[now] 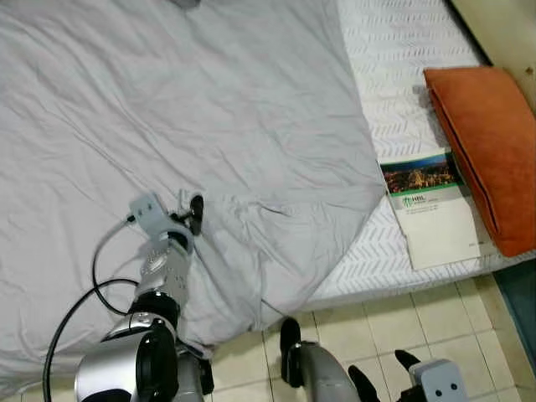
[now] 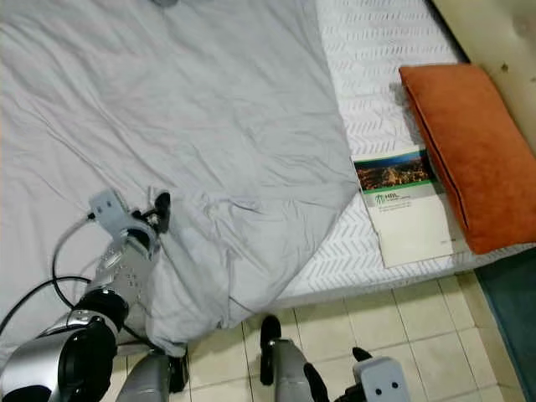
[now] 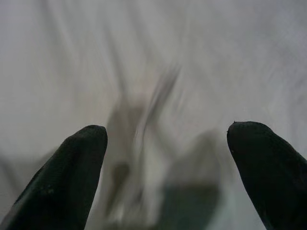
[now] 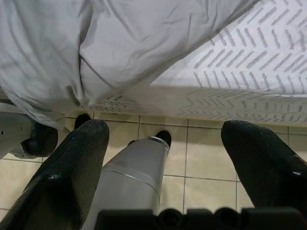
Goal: Clean up the room
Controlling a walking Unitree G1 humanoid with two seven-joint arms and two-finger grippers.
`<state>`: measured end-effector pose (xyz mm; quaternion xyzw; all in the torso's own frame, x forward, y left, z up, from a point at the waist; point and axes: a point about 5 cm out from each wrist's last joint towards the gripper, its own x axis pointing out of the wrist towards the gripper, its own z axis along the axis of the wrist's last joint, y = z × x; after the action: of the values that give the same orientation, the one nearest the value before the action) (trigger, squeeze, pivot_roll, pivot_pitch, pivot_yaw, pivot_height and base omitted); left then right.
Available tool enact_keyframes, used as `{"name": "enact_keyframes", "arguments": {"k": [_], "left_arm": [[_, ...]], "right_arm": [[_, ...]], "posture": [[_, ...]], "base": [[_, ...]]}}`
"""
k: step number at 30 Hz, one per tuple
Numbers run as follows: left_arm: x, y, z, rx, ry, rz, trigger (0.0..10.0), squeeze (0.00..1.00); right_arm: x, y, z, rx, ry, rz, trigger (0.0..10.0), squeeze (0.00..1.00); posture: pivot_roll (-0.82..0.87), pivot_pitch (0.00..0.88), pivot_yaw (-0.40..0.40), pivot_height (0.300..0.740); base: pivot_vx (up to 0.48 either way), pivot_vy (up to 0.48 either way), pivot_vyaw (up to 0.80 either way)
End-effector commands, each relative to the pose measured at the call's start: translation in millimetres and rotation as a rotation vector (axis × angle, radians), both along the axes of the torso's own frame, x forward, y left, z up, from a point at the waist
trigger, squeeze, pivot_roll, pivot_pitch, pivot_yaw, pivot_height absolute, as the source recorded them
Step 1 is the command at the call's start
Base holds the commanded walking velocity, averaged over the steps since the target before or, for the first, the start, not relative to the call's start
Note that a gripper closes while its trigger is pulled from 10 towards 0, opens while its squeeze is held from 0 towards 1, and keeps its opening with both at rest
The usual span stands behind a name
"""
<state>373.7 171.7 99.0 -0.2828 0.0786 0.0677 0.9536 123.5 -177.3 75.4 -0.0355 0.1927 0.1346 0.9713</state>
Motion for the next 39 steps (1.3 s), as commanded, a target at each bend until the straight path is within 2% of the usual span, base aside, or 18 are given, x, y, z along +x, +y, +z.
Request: {"name": "enact_keyframes", "arguments": {"k": [1,7,11,12,13,14,16,19,29,32,35,36,38,39], "left_arm": [[-8.1,-8.3,-19,-0.087,0.071,-0.018,10.0,0.00],[-4.4,-13.0,-14,-0.122,0.052,-0.044,10.0,0.00],[-3.9,-22.1,-15,-0.068,0.079,-0.106,10.0,0.00],[-4.5,-25.9,-16,-0.038,0.089,-0.132,0.0,0.00],[-4.5,-25.9,-16,-0.038,0.089,-0.132,0.0,0.00],[-4.8,-29.7,-16,0.018,0.086,-0.167,0.0,0.00],[-5.3,-32.9,-17,0.072,0.100,-0.197,0.0,0.00],[-6.0,-31.6,-19,0.119,0.108,-0.197,0.0,0.00],[-6.3,-24.8,-19,0.180,0.115,-0.183,0.0,0.00],[-4.3,-25.9,-13,0.290,0.061,-0.247,0.0,0.00],[-4.3,-27.2,-12,0.312,0.050,-0.266,0.0,0.00],[-7.1,-29.6,-16,0.344,0.043,-0.305,0.0,0.00],[-8.5,-30.0,-18,0.350,0.043,-0.313,0.0,0.00],[-10.5,-31.9,-21,0.360,0.045,-0.335,0.0,0.00]], "right_arm": [[-9.3,0.3,-2,-0.002,0.044,-0.005,10.0,0.00],[-14.1,2.2,2,-0.010,0.026,-0.004,10.0,0.00],[-10.4,6.8,3,-0.029,-0.005,0.013,10.0,0.00],[-8.1,7.9,4,-0.025,-0.007,0.010,10.0,0.00],[-8.1,7.9,4,-0.025,-0.007,0.010,10.0,0.00],[-5.7,8.1,4,-0.025,-0.010,0.007,10.0,0.00],[-4.0,7.0,3,-0.026,-0.012,0.000,10.0,0.00],[-2.4,6.2,2,-0.026,-0.012,-0.008,10.0,0.00],[4.1,6.7,-3,-0.018,-0.010,-0.024,10.0,0.00],[14.9,3.8,1,-0.017,-0.043,-0.031,10.0,0.00],[18.8,2.0,0,-0.019,-0.047,-0.034,10.0,0.00],[31.4,-3.4,-6,-0.030,-0.056,-0.044,10.0,0.00],[36.1,-5.0,-8,-0.034,-0.061,-0.046,10.0,0.00],[43.4,-6.4,-9,-0.037,-0.074,-0.051,10.0,0.00]], "posture": [[-0.37,0.572,-0.106,0.740],[-0.38,0.583,-0.105,0.740],[-0.38,0.579,-0.094,0.740],[-0.38,0.577,-0.089,0.740],[-0.38,0.577,-0.089,0.740],[-0.38,0.573,-0.084,0.740],[-0.38,0.571,-0.080,0.740],[-0.37,0.564,-0.072,0.740],[-0.36,0.553,-0.065,0.740],[-0.34,0.503,-0.052,0.740],[-0.34,0.496,-0.049,0.740],[-0.31,0.419,-0.024,0.740],[-0.31,0.419,-0.024,0.740],[-0.30,0.366,-0.003,0.740]], "base": [[0.000,0.000,0.00],[0.000,0.000,0.00],[0.000,0.000,0.00],[0.000,0.000,0.00],[0.000,0.000,0.00],[0.000,0.000,0.00],[0.000,0.000,0.00],[0.000,0.000,0.00],[0.000,0.000,0.00],[0.000,0.000,0.00],[0.000,0.000,0.00],[0.000,0.000,0.00],[0.000,0.000,0.00],[0.000,0.000,0.00]]}}
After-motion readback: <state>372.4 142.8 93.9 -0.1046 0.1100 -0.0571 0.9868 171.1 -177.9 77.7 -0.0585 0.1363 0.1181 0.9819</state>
